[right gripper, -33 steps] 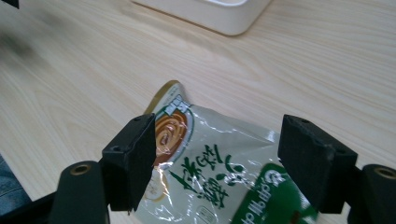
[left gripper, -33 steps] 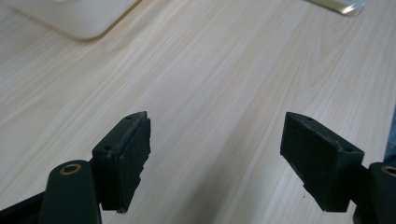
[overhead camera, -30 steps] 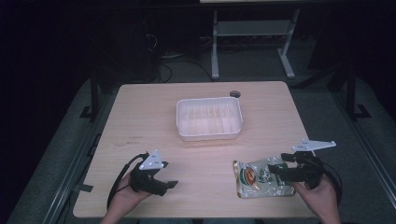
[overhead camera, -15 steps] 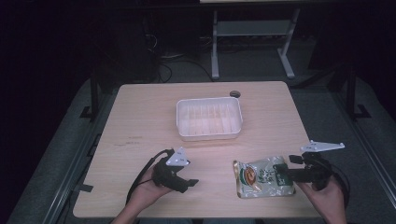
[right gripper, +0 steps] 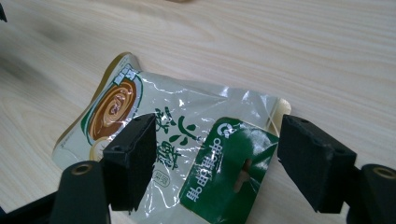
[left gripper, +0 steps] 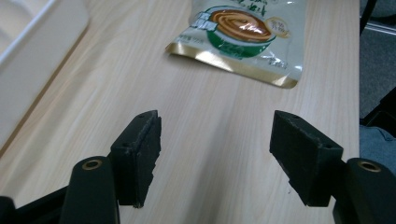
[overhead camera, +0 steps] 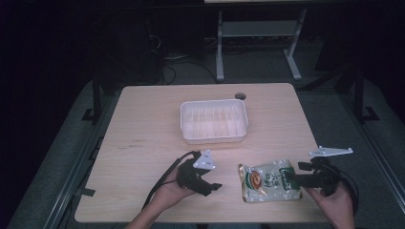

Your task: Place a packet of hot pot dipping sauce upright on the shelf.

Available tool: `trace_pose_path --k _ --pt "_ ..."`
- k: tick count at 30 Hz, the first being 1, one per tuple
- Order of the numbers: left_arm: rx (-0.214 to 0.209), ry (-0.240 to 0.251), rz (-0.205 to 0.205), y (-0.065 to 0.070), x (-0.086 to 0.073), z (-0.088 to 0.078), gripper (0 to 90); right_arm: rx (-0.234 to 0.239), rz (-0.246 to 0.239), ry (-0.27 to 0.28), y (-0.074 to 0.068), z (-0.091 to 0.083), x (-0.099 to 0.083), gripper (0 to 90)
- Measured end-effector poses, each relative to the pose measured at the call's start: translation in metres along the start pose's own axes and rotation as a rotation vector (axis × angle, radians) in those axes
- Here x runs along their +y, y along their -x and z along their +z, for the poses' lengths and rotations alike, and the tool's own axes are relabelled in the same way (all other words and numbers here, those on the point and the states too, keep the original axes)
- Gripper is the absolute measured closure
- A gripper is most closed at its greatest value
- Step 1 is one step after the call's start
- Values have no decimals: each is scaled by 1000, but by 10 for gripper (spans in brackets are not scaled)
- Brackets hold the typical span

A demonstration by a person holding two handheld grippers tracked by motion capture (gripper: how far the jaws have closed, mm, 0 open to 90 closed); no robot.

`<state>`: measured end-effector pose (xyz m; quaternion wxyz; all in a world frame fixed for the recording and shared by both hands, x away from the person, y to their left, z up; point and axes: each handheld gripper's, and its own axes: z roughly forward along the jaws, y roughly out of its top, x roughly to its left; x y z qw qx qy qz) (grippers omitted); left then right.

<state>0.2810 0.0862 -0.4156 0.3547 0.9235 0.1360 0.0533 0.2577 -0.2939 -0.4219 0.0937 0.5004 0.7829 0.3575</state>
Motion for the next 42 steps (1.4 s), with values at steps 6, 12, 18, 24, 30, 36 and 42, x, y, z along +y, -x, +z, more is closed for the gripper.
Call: trace_pose_path --k 6,12,18,24,30,36,42 --pt "-40 -9 29 5 18 21 356 -3 28 -24 6 5 -4 285" --pt "-76 -20 52 13 32 41 398 -19 59 -55 13 8 -10 302" --pt "-92 -43 68 17 41 62 442 0 89 -78 18 14 -15 335" --pt "-108 -58 79 21 46 77 488 9 97 -102 20 19 -17 396" --pt "-110 -82 83 24 47 89 555 30 96 -129 20 24 -19 440" --pt "-120 -91 71 24 46 93 559 40 104 -117 20 22 -19 456" --pt "-117 -94 66 25 46 95 557 39 98 -78 17 15 -16 493"
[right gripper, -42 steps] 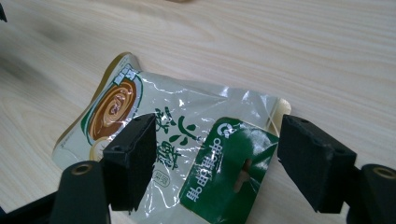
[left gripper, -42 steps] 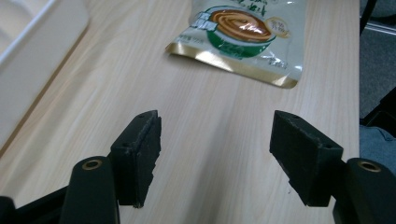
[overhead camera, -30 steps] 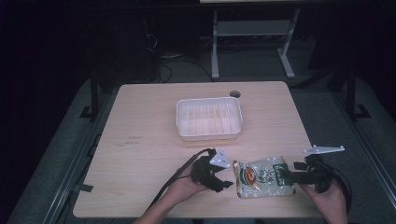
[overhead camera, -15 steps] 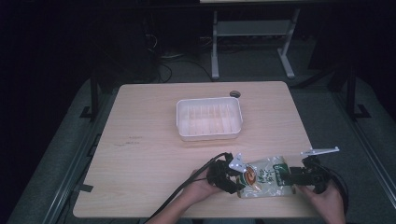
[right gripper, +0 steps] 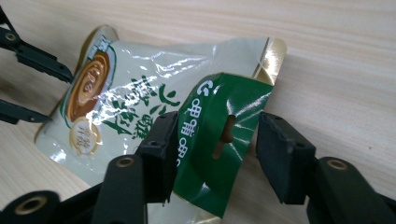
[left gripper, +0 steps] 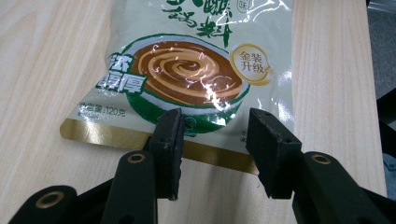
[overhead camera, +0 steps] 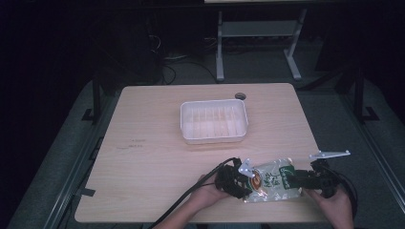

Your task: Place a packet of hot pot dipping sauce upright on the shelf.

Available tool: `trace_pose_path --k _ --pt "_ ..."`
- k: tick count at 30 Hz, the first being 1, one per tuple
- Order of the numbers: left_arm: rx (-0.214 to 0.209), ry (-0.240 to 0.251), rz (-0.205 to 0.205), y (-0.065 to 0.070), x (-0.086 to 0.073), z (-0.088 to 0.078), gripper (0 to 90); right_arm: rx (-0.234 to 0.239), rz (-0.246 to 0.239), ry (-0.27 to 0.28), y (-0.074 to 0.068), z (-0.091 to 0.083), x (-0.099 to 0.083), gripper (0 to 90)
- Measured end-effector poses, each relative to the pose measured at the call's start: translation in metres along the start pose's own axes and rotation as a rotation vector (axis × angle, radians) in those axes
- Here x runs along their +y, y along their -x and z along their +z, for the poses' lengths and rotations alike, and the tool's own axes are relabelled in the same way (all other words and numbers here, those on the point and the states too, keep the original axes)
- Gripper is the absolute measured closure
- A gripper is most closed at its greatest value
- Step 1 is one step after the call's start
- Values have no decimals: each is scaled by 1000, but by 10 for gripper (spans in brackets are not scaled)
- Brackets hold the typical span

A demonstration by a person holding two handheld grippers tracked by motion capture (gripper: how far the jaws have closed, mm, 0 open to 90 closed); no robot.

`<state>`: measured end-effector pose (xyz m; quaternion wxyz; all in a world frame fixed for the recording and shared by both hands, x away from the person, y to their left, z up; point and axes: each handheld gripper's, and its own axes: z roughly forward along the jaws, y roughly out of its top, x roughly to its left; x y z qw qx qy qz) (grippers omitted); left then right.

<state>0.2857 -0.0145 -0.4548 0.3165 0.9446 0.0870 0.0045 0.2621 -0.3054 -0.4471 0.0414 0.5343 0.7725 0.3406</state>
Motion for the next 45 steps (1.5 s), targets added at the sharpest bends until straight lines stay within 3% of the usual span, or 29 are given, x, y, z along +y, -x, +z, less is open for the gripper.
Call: trace_pose_path --k 5,9,17,24,28,35,45 --pt "1 -8 3 0 1 0 556 2 -6 38 -3 -6 2 575" --pt "7 -4 6 0 1 1 555 2 1 33 -5 -6 3 631" --pt "10 -5 6 1 1 2 555 130 42 77 -4 -9 4 700" --pt "7 -8 5 0 1 1 555 90 10 -16 -14 6 10 724" --pt "9 -5 6 0 1 1 548 97 17 -73 -14 18 10 747" --pt "27 -15 14 1 1 0 523 118 41 -57 -15 19 11 880" --pt "51 21 11 0 -8 -21 492 121 52 -14 -24 8 16 897"
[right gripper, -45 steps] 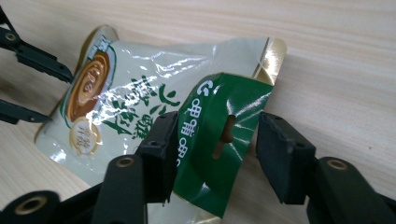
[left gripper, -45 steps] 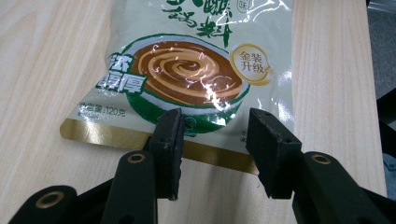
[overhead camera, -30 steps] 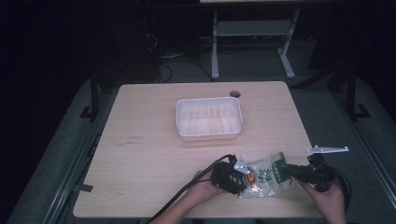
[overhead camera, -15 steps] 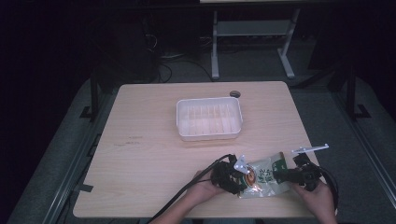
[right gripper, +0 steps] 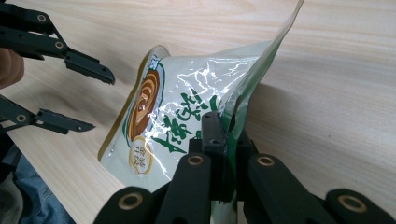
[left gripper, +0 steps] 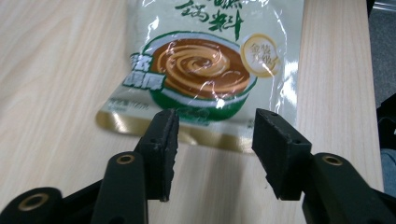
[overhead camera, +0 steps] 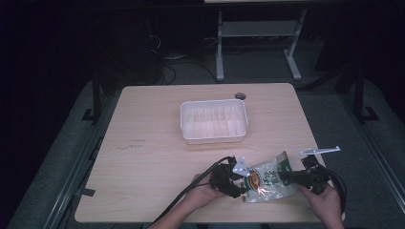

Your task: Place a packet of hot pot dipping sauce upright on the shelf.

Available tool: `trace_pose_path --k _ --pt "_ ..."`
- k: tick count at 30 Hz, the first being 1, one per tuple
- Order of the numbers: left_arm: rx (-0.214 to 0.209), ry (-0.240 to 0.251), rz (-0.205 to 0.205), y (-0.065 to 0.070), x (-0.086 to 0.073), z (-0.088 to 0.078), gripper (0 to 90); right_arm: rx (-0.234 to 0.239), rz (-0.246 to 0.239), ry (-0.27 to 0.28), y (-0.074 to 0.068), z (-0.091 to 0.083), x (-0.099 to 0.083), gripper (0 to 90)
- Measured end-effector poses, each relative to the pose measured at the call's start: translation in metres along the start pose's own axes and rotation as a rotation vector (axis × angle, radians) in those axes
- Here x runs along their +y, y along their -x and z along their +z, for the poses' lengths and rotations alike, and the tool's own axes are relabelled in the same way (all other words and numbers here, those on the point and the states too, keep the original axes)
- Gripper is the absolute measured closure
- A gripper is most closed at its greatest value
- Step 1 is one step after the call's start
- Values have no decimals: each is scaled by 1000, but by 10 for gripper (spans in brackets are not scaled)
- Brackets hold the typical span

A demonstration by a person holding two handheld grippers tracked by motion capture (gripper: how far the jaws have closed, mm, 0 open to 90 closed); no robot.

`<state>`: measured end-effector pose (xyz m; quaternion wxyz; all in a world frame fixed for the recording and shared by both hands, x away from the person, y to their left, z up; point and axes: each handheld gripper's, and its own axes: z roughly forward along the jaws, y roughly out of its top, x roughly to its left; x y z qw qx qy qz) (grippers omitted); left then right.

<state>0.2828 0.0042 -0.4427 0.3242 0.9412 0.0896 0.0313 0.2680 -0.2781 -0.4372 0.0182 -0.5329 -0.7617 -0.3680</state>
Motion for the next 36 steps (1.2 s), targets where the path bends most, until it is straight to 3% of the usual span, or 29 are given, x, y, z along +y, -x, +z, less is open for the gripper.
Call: trace_pose_path --k 14,23,36 --pt "53 50 -29 1 -27 -35 450 18 -22 14 -16 -12 13 898" --pt "105 47 -54 -1 -49 -47 404 41 -30 6 -31 -19 30 898" --pt "138 44 -84 -5 -72 -67 378 83 -50 18 -56 -22 57 899"
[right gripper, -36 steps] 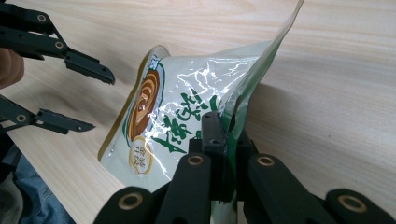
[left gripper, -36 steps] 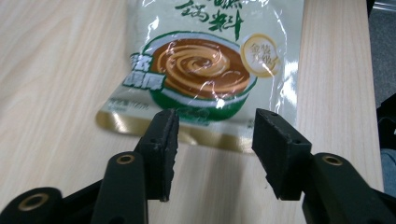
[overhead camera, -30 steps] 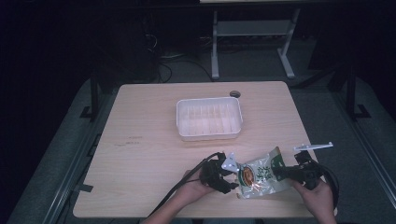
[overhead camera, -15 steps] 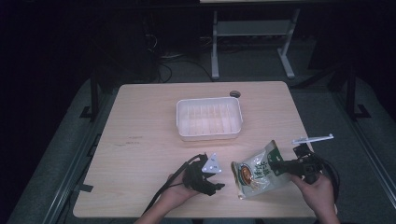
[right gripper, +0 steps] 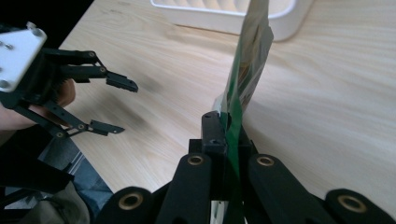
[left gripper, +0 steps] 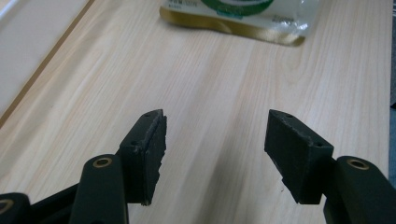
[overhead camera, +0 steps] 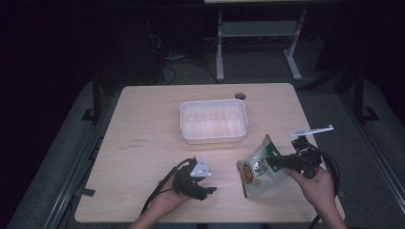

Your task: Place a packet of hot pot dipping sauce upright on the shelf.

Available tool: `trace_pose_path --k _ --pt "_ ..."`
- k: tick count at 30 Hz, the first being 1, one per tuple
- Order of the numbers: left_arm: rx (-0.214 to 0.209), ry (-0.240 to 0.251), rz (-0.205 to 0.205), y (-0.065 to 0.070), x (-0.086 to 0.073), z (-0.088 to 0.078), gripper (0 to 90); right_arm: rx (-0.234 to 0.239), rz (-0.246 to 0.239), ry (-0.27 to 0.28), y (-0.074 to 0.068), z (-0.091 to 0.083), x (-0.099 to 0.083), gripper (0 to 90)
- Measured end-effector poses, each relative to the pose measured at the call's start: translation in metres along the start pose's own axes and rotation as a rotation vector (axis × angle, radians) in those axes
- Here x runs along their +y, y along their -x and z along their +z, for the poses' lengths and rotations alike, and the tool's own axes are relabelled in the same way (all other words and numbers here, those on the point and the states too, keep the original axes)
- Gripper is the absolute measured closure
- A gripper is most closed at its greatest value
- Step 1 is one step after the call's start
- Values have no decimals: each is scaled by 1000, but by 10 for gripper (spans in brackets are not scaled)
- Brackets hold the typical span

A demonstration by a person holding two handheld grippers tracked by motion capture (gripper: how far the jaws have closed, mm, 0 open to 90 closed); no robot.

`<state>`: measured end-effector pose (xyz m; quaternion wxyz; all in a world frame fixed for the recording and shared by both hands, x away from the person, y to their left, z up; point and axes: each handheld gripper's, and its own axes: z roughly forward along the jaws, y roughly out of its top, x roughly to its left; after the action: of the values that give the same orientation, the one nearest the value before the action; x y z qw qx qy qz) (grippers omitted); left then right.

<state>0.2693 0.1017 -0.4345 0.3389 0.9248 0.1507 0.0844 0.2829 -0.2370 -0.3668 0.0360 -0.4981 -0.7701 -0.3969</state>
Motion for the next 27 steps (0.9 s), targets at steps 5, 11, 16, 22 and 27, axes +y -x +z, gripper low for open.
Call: trace_pose_path --k 5,11,16,22,27 --pt "12 0 -13 -3 -9 -8 377 21 -14 3 -10 1 13 900" --pt "23 8 -37 -7 -21 -15 376 33 -31 -2 -21 5 27 900" --pt "34 10 -59 -10 -32 -21 374 43 -16 4 -23 5 39 900" --pt "44 10 -78 -14 -42 -25 367 58 4 14 -27 3 52 900" --pt "58 16 -92 -17 -50 -29 352 53 -3 9 -34 7 68 900"
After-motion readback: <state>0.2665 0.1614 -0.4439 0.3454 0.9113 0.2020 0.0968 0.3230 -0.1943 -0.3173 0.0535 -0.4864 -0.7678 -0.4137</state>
